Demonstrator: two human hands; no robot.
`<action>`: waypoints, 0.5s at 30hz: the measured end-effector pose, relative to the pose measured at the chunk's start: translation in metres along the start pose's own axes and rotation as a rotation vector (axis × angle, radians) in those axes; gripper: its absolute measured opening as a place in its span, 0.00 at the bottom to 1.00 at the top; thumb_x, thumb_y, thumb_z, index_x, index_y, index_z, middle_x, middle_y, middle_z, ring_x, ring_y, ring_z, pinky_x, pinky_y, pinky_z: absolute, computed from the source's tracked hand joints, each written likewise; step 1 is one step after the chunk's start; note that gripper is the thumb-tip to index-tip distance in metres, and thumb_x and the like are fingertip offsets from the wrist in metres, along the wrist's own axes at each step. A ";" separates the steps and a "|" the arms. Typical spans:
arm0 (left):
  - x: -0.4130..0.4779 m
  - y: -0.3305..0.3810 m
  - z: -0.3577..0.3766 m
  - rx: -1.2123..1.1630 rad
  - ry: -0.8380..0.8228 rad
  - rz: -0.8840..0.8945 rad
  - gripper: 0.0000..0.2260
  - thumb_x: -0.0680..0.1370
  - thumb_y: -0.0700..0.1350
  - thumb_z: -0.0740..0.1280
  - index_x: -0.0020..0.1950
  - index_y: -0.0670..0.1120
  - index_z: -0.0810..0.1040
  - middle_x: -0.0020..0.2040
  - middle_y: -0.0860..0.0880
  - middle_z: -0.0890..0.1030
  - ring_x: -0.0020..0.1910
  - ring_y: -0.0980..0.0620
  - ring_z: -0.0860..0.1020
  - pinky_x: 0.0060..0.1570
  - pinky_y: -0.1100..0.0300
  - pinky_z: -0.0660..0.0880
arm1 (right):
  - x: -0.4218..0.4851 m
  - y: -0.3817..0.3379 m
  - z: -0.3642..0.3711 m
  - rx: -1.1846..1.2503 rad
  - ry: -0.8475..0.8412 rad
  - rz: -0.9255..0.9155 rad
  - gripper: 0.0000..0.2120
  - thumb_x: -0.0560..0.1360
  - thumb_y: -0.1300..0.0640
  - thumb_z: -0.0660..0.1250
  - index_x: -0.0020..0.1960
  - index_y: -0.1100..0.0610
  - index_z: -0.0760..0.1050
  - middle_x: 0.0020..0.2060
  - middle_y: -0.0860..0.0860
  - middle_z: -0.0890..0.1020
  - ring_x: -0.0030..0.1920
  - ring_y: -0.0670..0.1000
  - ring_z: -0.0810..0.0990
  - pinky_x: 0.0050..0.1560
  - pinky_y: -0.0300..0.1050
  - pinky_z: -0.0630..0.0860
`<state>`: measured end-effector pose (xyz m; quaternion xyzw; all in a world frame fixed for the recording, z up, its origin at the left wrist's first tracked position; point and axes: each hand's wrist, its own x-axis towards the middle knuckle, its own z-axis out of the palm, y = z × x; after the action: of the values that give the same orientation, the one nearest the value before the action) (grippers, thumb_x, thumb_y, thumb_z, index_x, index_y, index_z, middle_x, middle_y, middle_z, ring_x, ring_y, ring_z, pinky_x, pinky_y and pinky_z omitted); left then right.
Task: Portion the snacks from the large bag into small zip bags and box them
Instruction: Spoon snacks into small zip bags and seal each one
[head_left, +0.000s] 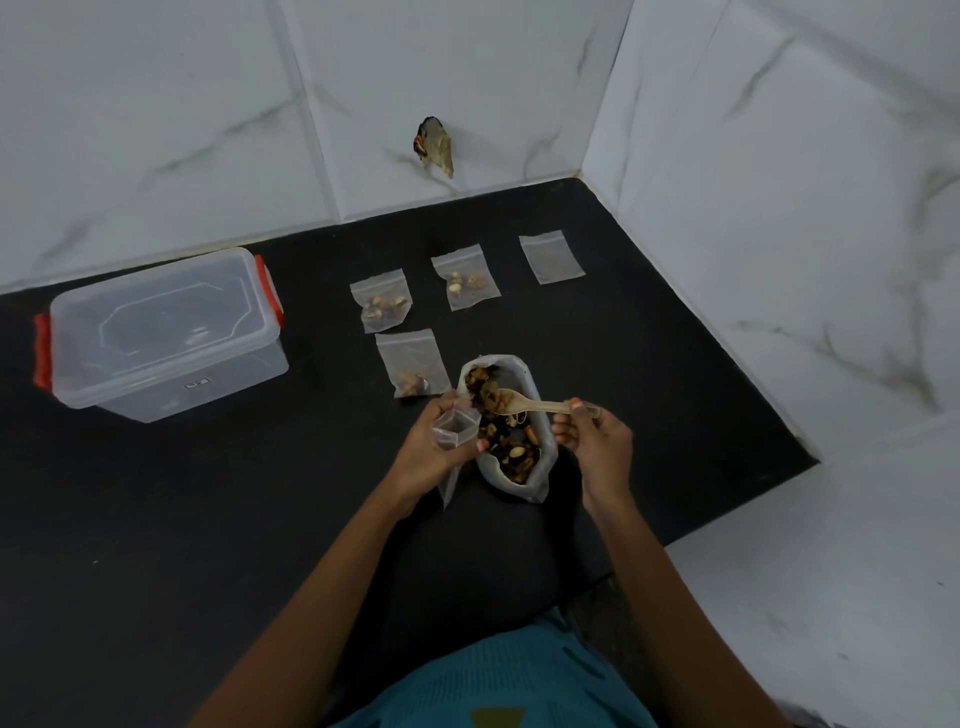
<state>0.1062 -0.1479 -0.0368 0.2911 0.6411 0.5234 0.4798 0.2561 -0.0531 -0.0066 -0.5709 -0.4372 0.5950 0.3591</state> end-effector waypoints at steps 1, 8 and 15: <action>0.000 -0.001 -0.001 0.017 0.009 0.004 0.18 0.71 0.37 0.71 0.53 0.55 0.72 0.65 0.54 0.70 0.62 0.57 0.71 0.58 0.60 0.73 | 0.000 -0.001 -0.001 -0.021 0.006 -0.017 0.10 0.78 0.61 0.61 0.39 0.56 0.77 0.33 0.52 0.79 0.35 0.47 0.78 0.40 0.38 0.76; -0.008 0.005 0.003 0.094 0.049 0.064 0.19 0.71 0.37 0.71 0.59 0.48 0.72 0.67 0.57 0.64 0.67 0.57 0.63 0.56 0.68 0.68 | -0.004 -0.004 -0.007 0.008 0.007 -0.007 0.09 0.78 0.61 0.61 0.40 0.57 0.77 0.33 0.52 0.79 0.34 0.46 0.77 0.38 0.38 0.76; -0.012 0.015 0.010 0.140 0.084 0.113 0.25 0.71 0.34 0.71 0.64 0.43 0.65 0.54 0.59 0.70 0.50 0.68 0.71 0.42 0.79 0.70 | -0.015 -0.020 -0.017 0.114 -0.036 -0.010 0.07 0.78 0.61 0.61 0.43 0.58 0.77 0.35 0.52 0.79 0.36 0.46 0.78 0.39 0.38 0.75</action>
<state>0.1176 -0.1505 -0.0182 0.3375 0.6782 0.5154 0.4006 0.2729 -0.0577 0.0177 -0.5364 -0.4119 0.6273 0.3862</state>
